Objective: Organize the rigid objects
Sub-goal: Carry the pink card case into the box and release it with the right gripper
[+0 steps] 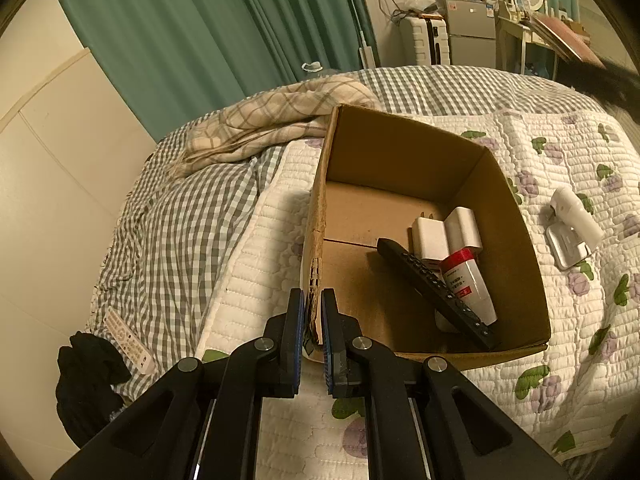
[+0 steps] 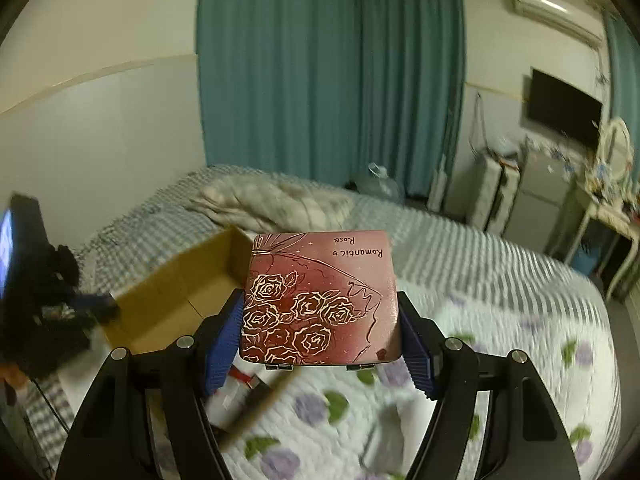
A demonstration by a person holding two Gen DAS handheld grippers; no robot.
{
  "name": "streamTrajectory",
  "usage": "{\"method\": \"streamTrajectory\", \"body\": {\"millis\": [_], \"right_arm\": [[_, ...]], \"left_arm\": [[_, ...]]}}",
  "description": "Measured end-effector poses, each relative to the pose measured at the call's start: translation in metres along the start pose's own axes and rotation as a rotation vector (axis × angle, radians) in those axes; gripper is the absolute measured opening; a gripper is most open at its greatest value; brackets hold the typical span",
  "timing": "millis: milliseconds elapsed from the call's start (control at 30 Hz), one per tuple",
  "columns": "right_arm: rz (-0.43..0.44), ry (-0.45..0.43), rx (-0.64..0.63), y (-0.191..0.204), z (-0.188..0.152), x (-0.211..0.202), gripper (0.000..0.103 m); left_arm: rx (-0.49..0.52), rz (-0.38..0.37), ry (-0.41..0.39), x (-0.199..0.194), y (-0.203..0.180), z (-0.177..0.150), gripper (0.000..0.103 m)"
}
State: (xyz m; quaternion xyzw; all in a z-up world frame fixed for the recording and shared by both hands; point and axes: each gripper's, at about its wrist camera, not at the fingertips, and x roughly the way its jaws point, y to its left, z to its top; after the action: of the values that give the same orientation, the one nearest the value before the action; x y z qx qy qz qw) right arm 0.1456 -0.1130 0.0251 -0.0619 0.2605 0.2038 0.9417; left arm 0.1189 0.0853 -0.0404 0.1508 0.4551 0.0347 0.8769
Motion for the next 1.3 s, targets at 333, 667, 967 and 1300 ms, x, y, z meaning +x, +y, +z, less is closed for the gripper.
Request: {"method": "streamTrajectory", "body": {"millis": [333,667,967,1300], "right_arm": [[0.110,0.153,-0.045,0.070,-0.011,0.100,0.071],[0.172,0.260,-0.043,0.078,-0.042,0.139,0.080],[0.030,0.124,-0.077,0.025,-0.010,0.065,0.095],[-0.160,0.050,-0.050,-0.060,-0.007,-0.024,0.095]], "left_arm": [[-0.002,-0.009,-0.002,0.001,0.002,0.000,0.007],[-0.004,-0.017,-0.005,0.002,0.003,0.001,0.007],[-0.007,-0.013,-0.001,0.003,0.003,0.002,0.007],[-0.001,0.006,0.001,0.001,0.001,0.004,0.007]]}}
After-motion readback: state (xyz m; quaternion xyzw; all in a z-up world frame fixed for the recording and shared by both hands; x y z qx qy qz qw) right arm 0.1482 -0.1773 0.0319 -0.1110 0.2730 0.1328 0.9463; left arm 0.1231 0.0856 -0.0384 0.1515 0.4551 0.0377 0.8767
